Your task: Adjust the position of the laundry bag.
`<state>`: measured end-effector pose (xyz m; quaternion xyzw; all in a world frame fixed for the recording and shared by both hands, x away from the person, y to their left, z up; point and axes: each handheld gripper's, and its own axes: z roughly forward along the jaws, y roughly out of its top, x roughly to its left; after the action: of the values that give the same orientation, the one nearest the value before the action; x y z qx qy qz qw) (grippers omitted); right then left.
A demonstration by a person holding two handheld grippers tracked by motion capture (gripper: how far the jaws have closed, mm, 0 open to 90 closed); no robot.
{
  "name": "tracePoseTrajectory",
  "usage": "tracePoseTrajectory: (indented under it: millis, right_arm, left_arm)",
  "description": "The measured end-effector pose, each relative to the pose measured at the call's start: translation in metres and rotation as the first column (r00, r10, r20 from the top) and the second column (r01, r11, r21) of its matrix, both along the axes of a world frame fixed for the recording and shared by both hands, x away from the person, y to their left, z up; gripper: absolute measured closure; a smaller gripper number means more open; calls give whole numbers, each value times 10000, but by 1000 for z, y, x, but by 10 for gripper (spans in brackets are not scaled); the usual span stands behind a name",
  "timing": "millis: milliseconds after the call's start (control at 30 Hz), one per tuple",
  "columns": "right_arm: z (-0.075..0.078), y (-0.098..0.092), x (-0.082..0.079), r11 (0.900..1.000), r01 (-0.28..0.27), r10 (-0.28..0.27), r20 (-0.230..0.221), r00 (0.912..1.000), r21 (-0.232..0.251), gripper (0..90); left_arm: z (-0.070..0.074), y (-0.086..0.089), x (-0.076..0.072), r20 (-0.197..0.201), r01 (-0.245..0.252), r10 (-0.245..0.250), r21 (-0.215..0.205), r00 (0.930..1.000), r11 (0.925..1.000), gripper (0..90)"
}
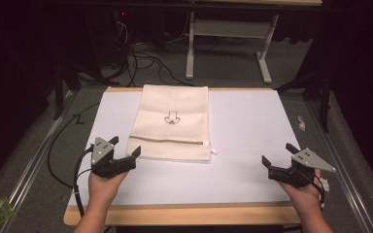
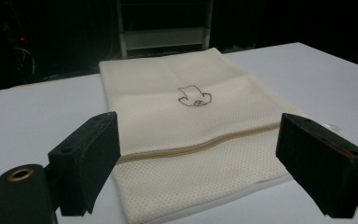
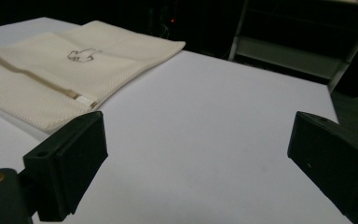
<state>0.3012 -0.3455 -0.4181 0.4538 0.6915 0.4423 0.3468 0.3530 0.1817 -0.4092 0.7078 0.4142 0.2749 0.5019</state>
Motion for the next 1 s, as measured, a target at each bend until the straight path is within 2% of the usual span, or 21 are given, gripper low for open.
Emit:
tracePoseTrajectory:
  millis: [67,133,367,433,500,567,600,633,667,700,767,800,833,867,900,933,967,1000]
  right_arm:
    - [-1,0,1,10000,-30,30,-139,9999,36,45]
    - [-1,-2,0,10000,24,-23,-108,9999,72,45]
    - [-1,-5,-1,9995,145,-140,-165,9998,291,49]
    - [-1,-6,-1,9993,129,-121,-216,9997,358,66]
    - [-1,-6,-2,9993,104,-97,-199,9998,368,81]
    - [-1,-5,-2,9992,89,-80,-220,9997,386,86]
    - [-2,-5,-2,9994,78,-70,-248,9997,335,90]
    - [-2,-5,-2,9994,78,-70,-248,9997,335,90]
    - [-3,-3,0,9997,7,1,-345,9994,250,102]
    - [-4,-3,0,9998,-37,46,-405,9992,214,111]
    - [-6,-1,2,9998,-96,106,-548,9984,177,132]
    - [-7,-1,2,9998,-148,157,-579,9982,165,139]
    - [-7,-1,2,9998,-148,157,-579,9982,165,139]
    - [-8,1,2,9998,-197,203,-624,9978,91,146]
    - [-8,1,2,9998,-197,203,-624,9978,91,146]
    - [-10,1,3,9996,-265,267,-691,9973,42,147]
    - [-10,2,3,9996,-267,269,-735,9969,28,149]
    - [-11,2,4,9995,-303,304,-764,9966,16,150]
  left_arm:
    - [-2,-2,2,-101,50,-48,167,9999,9998,142]
    - [-3,-1,3,-238,86,-83,127,9997,9999,143]
    - [-2,2,4,-73,-54,54,43,10000,10000,148]
    - [-4,5,7,-76,47,-49,-170,10000,9998,154]
    - [-8,8,12,-556,57,-74,-318,9984,9995,180]
    - [-17,11,19,-1083,80,-120,-374,9940,9993,230]
    - [-22,11,23,-1276,-54,27,-205,9918,9998,273]
    - [-22,11,23,-1276,-54,27,-205,9918,9998,315]
    - [-36,11,34,-1773,-275,321,281,9836,9992,341]
    - [-42,11,40,-2114,-296,394,492,9766,9983,356]
    - [-54,11,54,-2871,-469,679,795,9555,9957,379]
    - [-54,11,54,-2871,-469,679,795,9555,9957,386]
    - [-59,10,60,-3247,-643,862,777,9419,9949,386]
    - [-67,10,68,-3868,-775,1030,809,9164,9937,407]
    - [-67,10,68,-3868,-775,1030,809,9164,9937,434]
    - [-70,8,69,-3943,-720,1124,1160,9121,9906,458]
    - [-69,7,67,-3867,-790,1296,1441,9131,9864,526]
    - [-69,8,66,-3909,-692,1220,1466,9123,9868,596]
